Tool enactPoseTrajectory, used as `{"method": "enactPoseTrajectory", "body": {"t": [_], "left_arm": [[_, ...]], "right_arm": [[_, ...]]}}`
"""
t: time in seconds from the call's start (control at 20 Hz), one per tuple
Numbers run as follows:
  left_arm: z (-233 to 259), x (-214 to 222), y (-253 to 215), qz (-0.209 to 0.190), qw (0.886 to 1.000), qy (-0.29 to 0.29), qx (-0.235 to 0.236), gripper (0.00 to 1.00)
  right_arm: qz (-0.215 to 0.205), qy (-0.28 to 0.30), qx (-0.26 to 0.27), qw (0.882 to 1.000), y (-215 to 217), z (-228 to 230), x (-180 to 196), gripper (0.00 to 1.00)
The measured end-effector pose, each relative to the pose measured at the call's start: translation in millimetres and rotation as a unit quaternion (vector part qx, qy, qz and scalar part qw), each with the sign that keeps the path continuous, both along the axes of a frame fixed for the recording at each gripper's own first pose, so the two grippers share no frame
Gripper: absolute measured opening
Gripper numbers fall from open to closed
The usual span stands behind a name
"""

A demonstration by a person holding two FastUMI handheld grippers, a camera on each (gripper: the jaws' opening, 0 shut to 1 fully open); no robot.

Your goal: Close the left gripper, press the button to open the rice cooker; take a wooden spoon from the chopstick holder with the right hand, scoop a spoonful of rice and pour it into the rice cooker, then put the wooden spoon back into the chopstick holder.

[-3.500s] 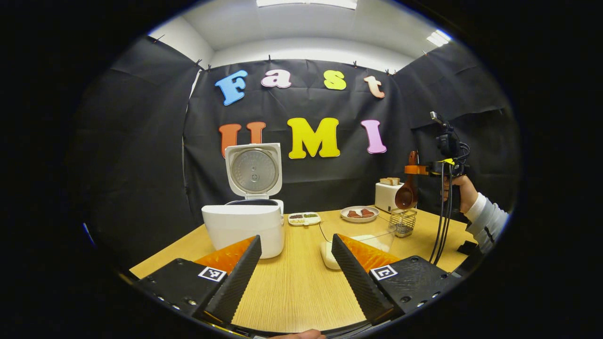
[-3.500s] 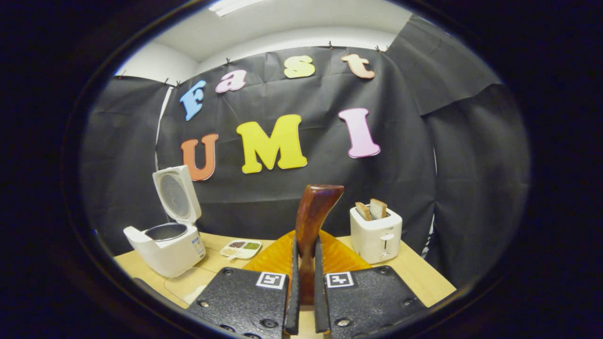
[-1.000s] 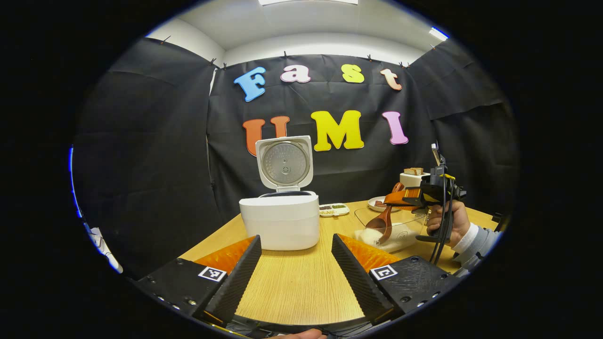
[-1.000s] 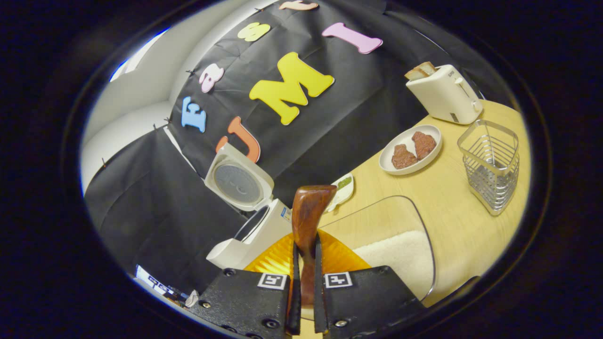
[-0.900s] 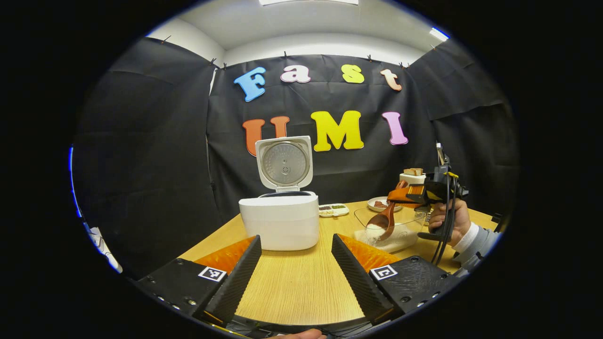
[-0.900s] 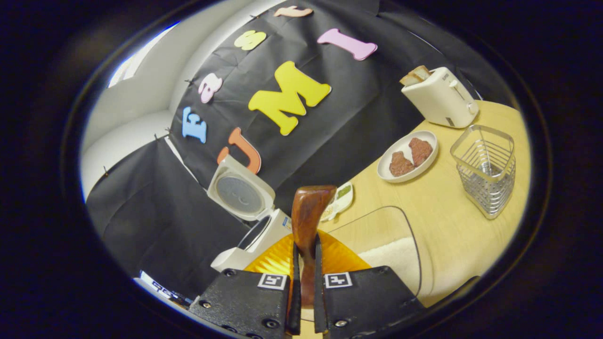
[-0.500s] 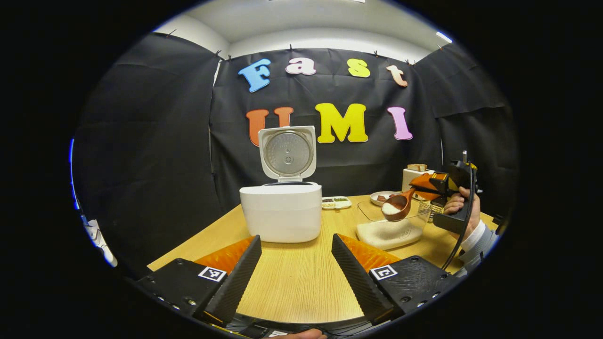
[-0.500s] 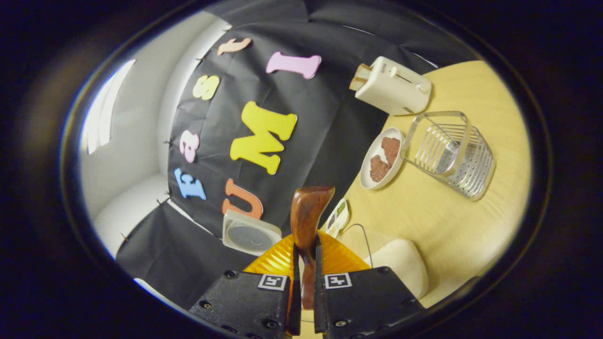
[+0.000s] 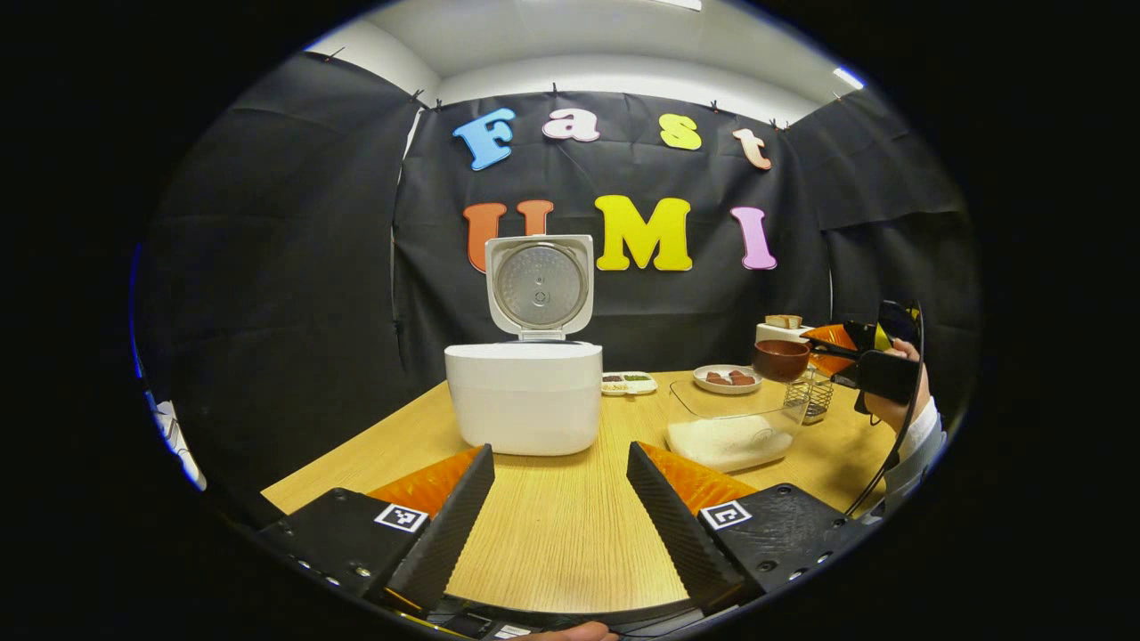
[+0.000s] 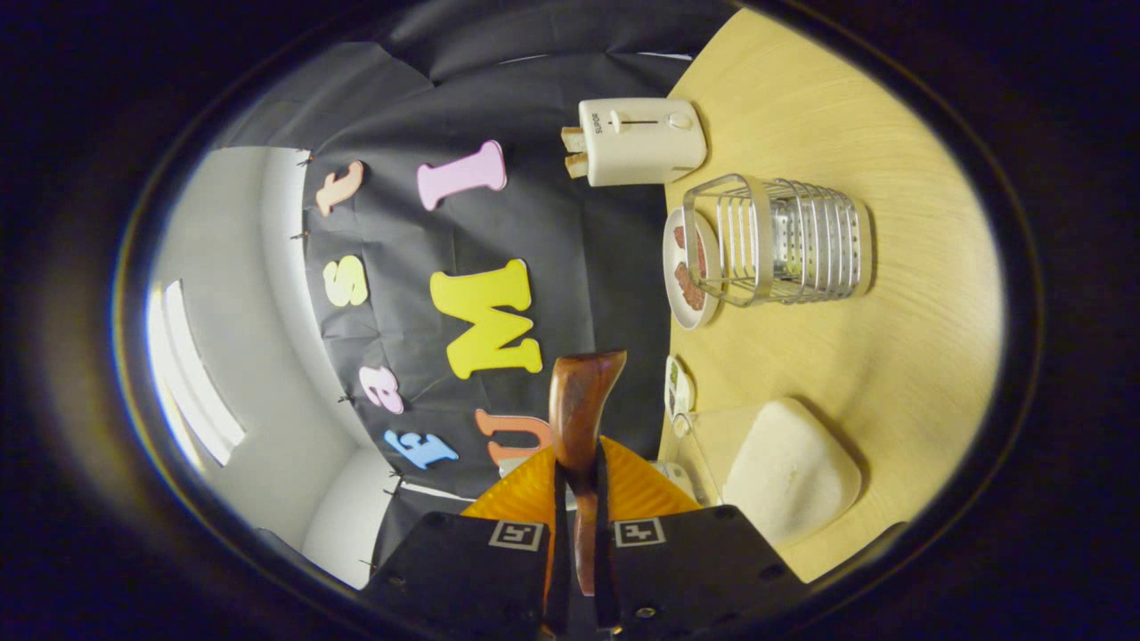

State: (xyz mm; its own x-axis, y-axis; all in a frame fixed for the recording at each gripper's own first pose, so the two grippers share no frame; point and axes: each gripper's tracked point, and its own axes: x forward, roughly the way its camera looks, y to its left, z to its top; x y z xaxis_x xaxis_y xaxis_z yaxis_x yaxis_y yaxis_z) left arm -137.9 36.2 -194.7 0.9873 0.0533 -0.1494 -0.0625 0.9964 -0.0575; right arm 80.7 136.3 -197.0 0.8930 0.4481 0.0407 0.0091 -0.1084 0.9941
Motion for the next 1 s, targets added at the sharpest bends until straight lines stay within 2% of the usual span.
{"method": "enactPoseTrajectory", "body": {"t": [0.3,0.6,0.8,1.0], "left_arm": [[-7.2,-6.5,1.9,-0.011,1.0,0.006,-0.004,0.95],[-11.0,-21.8,32.3,0.016,1.0,0.008,-0.006,0.95],[-12.2,-27.6,56.9,0.043,0.999,0.008,-0.008,0.96],[-7.0,-33.1,64.7,0.048,0.999,-0.003,-0.014,0.95]], "right_arm": [[0.015,0.01,-0.021,1.0,44.2,11.9,14.7,0.15],[0.065,0.001,-0.059,0.996,124.0,49.4,56.6,0.16],[0.087,-0.017,-0.133,0.987,176.1,74.9,88.5,0.16],[0.105,-0.044,-0.237,0.965,236.3,88.6,119.6,0.16]]}}
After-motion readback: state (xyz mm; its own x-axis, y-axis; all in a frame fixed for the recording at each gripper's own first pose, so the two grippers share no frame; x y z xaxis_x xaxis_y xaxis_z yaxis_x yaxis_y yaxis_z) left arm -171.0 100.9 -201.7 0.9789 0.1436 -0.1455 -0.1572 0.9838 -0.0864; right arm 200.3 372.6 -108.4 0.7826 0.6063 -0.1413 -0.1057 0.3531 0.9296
